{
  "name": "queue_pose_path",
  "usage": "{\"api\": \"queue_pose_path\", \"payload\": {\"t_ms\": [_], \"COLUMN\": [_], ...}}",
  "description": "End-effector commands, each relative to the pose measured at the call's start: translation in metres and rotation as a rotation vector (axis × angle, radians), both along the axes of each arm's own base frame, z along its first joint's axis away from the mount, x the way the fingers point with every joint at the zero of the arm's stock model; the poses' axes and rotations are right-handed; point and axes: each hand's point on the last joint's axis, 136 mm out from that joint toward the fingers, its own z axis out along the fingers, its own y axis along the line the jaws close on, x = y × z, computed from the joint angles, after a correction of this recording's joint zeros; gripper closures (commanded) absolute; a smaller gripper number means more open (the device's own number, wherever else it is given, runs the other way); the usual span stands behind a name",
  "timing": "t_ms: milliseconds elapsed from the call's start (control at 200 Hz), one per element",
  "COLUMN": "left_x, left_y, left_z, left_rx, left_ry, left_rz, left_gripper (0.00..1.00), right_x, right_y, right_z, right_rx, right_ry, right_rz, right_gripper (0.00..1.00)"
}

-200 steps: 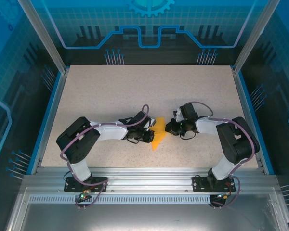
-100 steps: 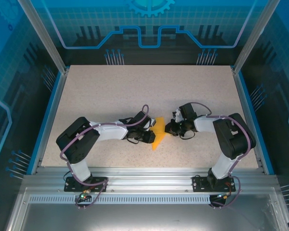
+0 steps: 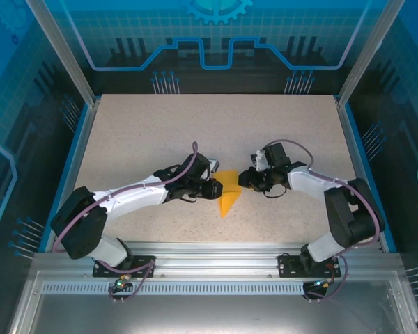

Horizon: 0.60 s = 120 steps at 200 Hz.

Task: Fold a paper plane with a square sheet of paper (pick it up from the middle)
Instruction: Third fold the triangle at the center of the table.

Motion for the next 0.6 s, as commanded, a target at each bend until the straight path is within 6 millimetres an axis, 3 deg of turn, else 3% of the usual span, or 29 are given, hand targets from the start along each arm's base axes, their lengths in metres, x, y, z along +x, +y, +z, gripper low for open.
{"api": "queue_pose_path", "payload": {"t_ms": [0, 230, 405, 595], "left_x": [-0.010, -0.004, 0.010, 0.015], "left_y": [-0.027, -0.041, -0.022, -0.015], "left_z": [0.009, -0.017, -0.042, -0.064], "left_rx": [-0.071, -0.012, 0.135, 0.175], "left_ry": [0.041, 0.076, 0.060, 0.077], "left_rz": [-0.069, -0.069, 0.012, 0.032], "left_gripper": [0.79, 0.83, 0.88, 0.89], "right_x": [-0.008, -0.019, -0.024, -0.025], "right_y": [-0.012, -0.018, -0.015, -0.011], "right_z": [0.007, 0.002, -0.005, -0.015], "right_rx": [-0.043, -0.027, -0.002, 0.014], "right_ry": [0.003, 0.019, 0.041, 0.071], "right_rz": [0.005, -0.002, 0.006, 0.016], "right_gripper": [0.71, 0.69, 0.64, 0.61]}}
